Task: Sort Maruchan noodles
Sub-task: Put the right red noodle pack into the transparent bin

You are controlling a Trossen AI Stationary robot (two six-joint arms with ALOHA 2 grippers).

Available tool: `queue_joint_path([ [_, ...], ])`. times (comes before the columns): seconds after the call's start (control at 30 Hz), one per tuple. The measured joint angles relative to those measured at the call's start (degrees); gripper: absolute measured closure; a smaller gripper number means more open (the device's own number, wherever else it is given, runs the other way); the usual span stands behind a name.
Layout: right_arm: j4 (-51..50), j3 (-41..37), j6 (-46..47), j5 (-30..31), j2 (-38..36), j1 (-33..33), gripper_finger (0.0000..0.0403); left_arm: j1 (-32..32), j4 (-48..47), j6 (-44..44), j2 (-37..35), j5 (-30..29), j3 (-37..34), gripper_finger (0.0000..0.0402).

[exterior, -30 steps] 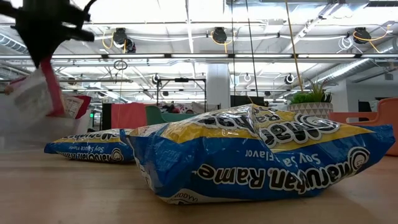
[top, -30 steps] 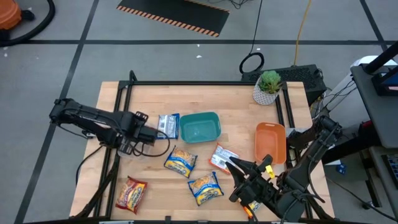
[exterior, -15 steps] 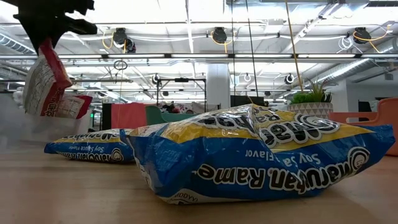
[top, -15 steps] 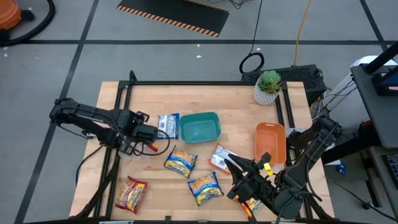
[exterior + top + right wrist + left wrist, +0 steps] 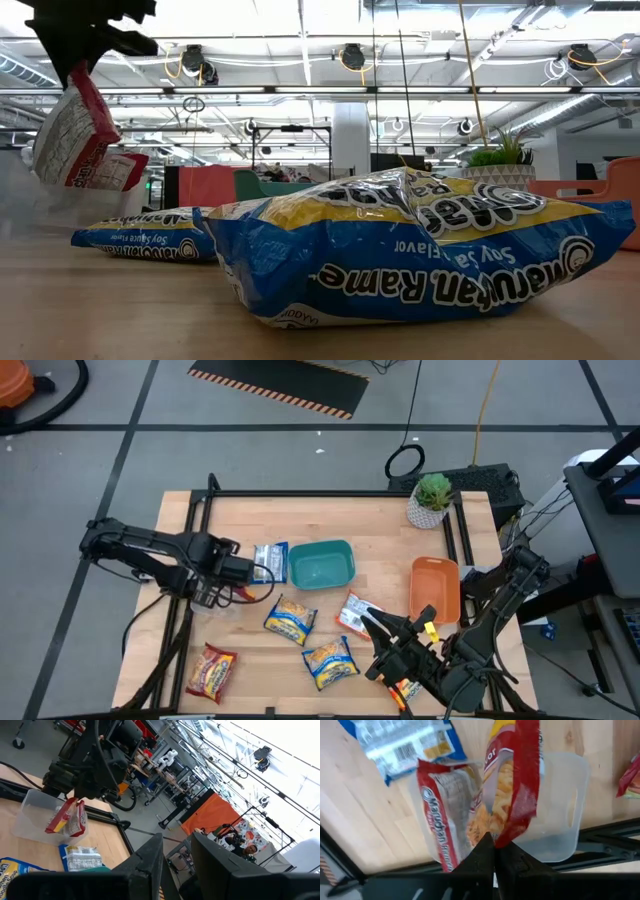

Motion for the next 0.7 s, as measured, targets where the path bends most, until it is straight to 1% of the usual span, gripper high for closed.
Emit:
queue_joint_path([
  [0.1,0.0,0.0,0.0,0.0,0.0,0.0,0.0305,1.9,0.0,1.5,0.0,-1.0,0.9,0.0399],
  [0.27,0.0,0.0,-0.1,0.0,0.0,0.0,0.0305,7.0,0.0,1.7,0.0,-1.1,0.9,0.0399],
  [0.37,0.0,0.0,-0.1,0.0,0.0,0.0,0.0305,8.8,0.0,1.7,0.0,0.1,0.9,0.0399],
  [0.57,0.0,0.0,-0.1,0.0,0.0,0.5,0.0305,8.5,0.0,-1.1,0.0,4.8,0.6,0.0399],
  [0.7,0.0,0.0,-0.1,0.0,0.0,1.2,0.0305,7.1,-0.3,-3.4,0.0,5.9,-2.4,0.0399],
])
